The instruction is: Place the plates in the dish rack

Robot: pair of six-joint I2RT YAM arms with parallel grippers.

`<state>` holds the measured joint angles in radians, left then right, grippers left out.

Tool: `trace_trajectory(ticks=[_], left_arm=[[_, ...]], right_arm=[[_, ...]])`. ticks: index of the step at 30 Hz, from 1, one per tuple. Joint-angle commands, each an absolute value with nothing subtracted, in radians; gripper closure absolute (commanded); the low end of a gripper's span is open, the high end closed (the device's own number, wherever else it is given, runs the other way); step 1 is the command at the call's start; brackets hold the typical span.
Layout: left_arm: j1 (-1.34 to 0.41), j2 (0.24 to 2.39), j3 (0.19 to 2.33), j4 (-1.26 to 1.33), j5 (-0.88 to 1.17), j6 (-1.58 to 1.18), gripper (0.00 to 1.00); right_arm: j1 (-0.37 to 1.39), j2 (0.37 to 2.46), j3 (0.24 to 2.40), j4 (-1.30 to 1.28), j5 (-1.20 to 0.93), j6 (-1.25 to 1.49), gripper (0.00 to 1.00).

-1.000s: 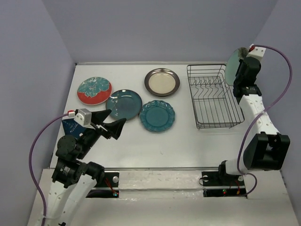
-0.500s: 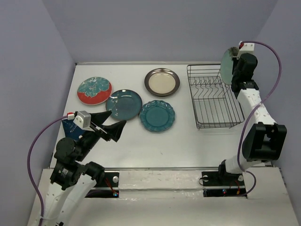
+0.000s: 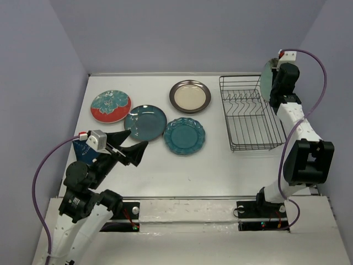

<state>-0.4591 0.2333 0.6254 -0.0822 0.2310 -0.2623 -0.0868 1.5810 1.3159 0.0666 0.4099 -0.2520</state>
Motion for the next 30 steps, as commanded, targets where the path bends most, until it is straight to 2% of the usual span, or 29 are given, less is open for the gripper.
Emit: trace_trajectory(ticks=[1,20,23,24,27,28,30], left_arm=[[-0.468,0.235,0.672,-0.067,0.236,-0.247,0.01],[-0.468,0.233,0.673,-0.066,0.229,-0.245,0.01],[-0.468,0.233,0.673,-0.066,0.229,-0.247,0.01],[-0.468,0.235,0.673,-0.066,0.226,-0.247,0.01],[-0.468,0.236,0.672,-0.067,0.219,-0.249,0.01],[-0.468,0.238,0.672,-0.067,0.218,-0.252,0.01],[-0.469,0.241,0.672,-0.066,0.215,-0.253,0.01]], right_arm=[[-0.095,1.558,1.348,0.278,0.453,-0.264,0.93],[-0.095,1.594,1.23,0.282,0.439,-0.199,0.93],[-0.095,1.588,1.224,0.282,0.425,-0.19,0.78],[-0.095,1.585,1.226,0.273,0.405,-0.183,0.69],[-0.095,1.571,1.239,0.259,0.394,-0.152,0.55],[-0.095,1.569,1.252,0.235,0.4,-0.143,0.43],[-0.095,1.565,1.302,0.174,0.436,-0.097,0.3]])
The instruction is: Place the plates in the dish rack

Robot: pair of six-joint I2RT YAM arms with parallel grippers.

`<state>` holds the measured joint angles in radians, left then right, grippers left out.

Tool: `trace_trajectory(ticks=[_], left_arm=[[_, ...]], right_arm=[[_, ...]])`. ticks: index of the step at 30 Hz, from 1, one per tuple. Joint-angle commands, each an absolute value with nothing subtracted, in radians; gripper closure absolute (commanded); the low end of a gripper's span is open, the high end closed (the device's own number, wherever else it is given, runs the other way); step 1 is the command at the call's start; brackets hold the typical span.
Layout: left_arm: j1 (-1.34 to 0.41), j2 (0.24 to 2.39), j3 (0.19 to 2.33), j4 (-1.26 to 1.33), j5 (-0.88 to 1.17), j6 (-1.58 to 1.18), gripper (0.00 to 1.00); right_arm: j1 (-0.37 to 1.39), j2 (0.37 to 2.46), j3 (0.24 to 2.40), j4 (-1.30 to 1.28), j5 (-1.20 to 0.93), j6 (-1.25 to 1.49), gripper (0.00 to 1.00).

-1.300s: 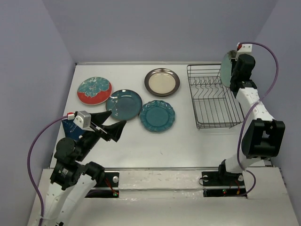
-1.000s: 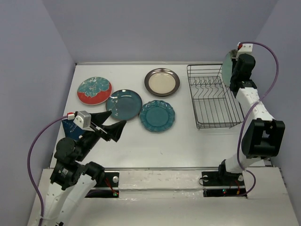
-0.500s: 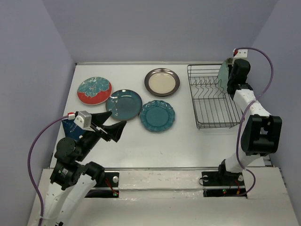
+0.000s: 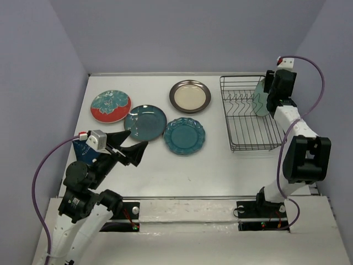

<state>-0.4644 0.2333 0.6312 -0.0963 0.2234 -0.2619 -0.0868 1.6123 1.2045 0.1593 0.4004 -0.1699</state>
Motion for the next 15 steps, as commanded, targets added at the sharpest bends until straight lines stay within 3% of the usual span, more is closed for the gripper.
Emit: trace_trajectory(ticks=[1,4,7,11,12,15], left_arm=[[-0.468,0.242,0.672,-0.066,0.213,-0.255,0.01],[-0.468,0.25,0.67,-0.066,0.206,-0.261,0.01],[-0.465,0.256,0.67,-0.066,0.195,-0.265,0.01],[-0.459,0.271,0.669,-0.066,0.173,-0.275,0.01],[-0.459,0.275,0.67,-0.069,0.17,-0.278,0.01],[-0.456,0.288,0.669,-0.074,0.16,-0.279,0.01]], right_arm=[[-0.095,1.559,1.322,0.144,0.446,-0.066,0.27],[-0.037,1.491,1.4,-0.042,0.43,0.131,0.23],[0.085,1.352,1.305,-0.077,0.368,0.314,0.23],[0.476,1.217,1.089,0.048,0.478,0.539,0.27],[0.477,1.201,1.041,0.049,0.506,0.579,0.28],[0.749,1.196,0.9,0.142,0.642,0.754,0.31]])
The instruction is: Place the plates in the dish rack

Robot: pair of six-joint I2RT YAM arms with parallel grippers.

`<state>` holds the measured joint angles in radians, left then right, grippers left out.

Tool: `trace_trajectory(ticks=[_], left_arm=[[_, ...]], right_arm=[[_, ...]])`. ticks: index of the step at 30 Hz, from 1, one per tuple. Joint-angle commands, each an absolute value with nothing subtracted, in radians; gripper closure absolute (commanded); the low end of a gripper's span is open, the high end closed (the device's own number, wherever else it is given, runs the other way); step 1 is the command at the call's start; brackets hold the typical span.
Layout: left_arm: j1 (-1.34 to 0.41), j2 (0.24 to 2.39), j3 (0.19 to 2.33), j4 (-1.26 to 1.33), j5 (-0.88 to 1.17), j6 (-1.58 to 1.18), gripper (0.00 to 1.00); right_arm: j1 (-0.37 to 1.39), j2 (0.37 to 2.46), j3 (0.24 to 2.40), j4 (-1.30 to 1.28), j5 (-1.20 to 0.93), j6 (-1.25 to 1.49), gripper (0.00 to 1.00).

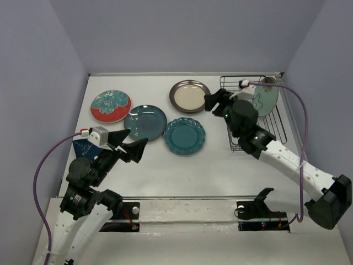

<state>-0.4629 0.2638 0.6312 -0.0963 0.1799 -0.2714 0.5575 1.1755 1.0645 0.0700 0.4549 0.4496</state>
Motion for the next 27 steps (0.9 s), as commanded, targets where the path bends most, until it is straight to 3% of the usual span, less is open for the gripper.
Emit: trace_trajectory(ticks=[1,5,7,15,27], left_arm=[[-0.454,0.29,0.67,-0.077,0.158,-0.281,0.01],[-0.453,0.291,0.673,-0.077,0.158,-0.282,0.01],[-0.453,0.282,0.672,-0.077,0.16,-0.282,0.01],[-0.48,0.282,0.672,-0.077,0.169,-0.281,0.01],[-0.526,0.281,0.672,-0.081,0.17,-0.276,0.01]], right_arm=[[0.8,1.219,0.876,0.149,0.678,0.797,0.31],[0.965,1.293,0.807,0.08,0.894,1.019,0.34],[1.009,1.305,0.752,0.017,0.949,1.213,0.41],[1.02,1.423,0.663,-0.072,0.899,1.601,0.41],[1.02,1.652,0.689,-0.072,0.873,1.851,0.43]])
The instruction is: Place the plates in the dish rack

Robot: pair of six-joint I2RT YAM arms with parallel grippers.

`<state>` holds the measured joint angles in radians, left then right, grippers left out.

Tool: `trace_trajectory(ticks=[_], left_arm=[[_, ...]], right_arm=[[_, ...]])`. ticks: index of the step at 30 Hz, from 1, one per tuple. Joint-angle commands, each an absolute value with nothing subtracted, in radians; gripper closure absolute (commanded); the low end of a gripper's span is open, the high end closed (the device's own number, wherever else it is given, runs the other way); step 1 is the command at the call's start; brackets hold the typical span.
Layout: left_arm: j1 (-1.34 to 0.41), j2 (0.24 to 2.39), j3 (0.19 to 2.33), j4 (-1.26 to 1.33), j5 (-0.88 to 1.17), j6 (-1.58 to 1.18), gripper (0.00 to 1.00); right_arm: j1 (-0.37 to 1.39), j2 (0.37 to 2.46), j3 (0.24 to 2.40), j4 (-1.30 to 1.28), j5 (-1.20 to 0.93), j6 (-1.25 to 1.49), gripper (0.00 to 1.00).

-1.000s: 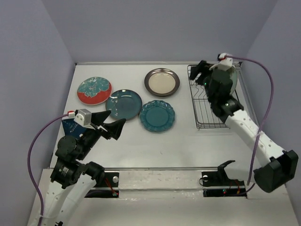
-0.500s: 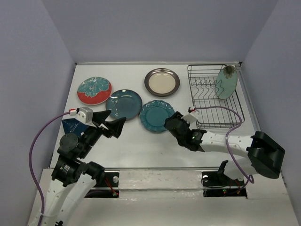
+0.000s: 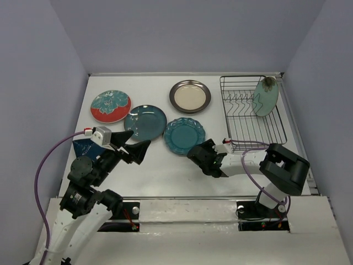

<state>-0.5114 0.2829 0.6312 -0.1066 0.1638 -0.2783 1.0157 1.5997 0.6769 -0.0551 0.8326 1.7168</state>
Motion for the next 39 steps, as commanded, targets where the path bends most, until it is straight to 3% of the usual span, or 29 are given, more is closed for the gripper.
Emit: trace_trajectory(ticks=[1,13,19,30,39], left_arm=[[-0.529,0.281,0.673,-0.081,0.17,-0.276,0.01],[-0.538,0.298,0.676,-0.086,0.158,-0.275,0.01],[-0.538,0.31,0.676,-0.084,0.156,-0.275,0.01],[-0.528,0.321,0.676,-0.08,0.158,-0.275,0.01],[-0.523,0.328,0.676,-0.078,0.161,-0.275,0.01]], right_arm=[[1.02,1.664,0.689,-0.066,0.873,1.867,0.44],[1.02,1.828,0.756,-0.048,0.888,1.947,0.59],[1.02,1.815,0.75,-0.07,0.888,1.905,0.93],[1.103,1.623,0.893,-0.5,1.101,1.766,0.93],[1.161,1.488,1.012,-0.542,1.264,1.464,0.93]])
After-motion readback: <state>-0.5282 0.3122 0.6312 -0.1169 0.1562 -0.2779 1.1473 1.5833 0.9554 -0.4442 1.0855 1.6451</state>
